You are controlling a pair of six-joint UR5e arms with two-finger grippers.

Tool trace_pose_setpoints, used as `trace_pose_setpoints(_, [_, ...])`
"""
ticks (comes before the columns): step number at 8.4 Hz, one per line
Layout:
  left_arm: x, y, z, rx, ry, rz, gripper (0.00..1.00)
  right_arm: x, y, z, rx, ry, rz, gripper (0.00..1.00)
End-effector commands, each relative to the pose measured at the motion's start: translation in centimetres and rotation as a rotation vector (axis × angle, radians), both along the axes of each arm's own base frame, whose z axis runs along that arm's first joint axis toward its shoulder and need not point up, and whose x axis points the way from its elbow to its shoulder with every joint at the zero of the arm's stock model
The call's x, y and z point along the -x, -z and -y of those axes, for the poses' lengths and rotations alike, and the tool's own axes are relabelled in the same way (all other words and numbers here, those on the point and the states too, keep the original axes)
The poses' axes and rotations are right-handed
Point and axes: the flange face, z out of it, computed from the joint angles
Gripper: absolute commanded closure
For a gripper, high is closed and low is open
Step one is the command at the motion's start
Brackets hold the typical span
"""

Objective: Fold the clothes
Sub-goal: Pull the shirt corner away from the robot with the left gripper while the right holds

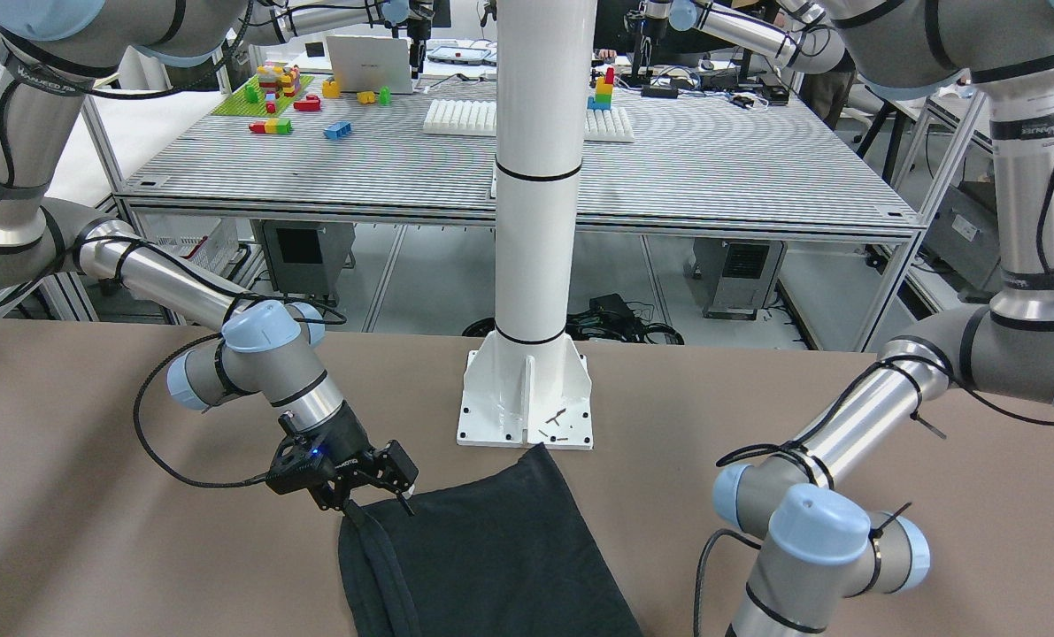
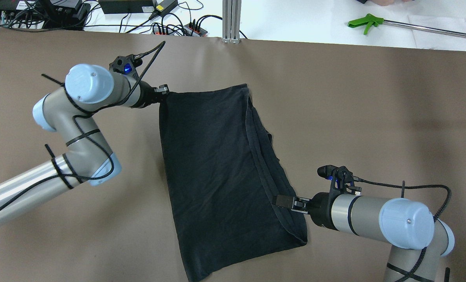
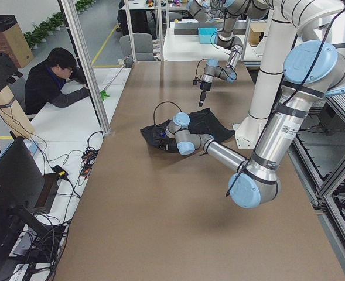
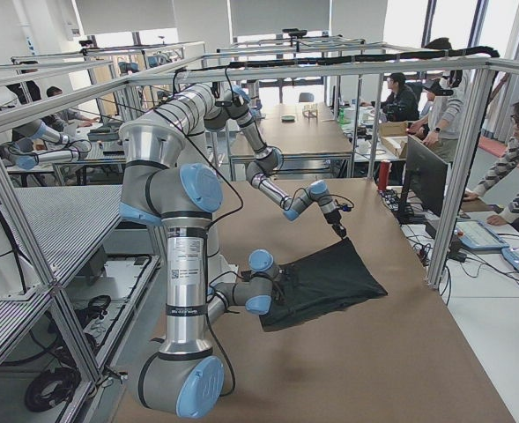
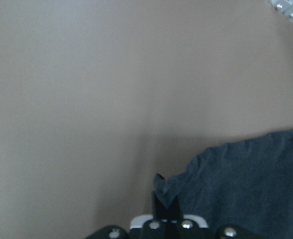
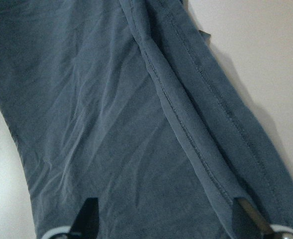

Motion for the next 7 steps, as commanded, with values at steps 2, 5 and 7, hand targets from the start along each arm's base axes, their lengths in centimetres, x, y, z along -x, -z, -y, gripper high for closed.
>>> trace_pose_setpoints(2, [-4.0, 5.4, 10.8, 0.005, 0.107, 0.111, 1.0, -0.2, -0.1, 0.4, -0.005, -0.03, -0.006, 0.06])
trace_pose_setpoints(5, [-6.4, 6.3, 10.5, -0.026, 0.157, 0.148, 0.93, -0.2, -0.5, 0.5, -0.009, -0.049, -0.022, 0.06])
trace_pose_setpoints(7, [-7.8, 6.4, 9.9, -0.06, 0.218, 0.187, 0.05, 0.3, -1.0, 0.8, -0.036, -0.037, -0.079, 0.06])
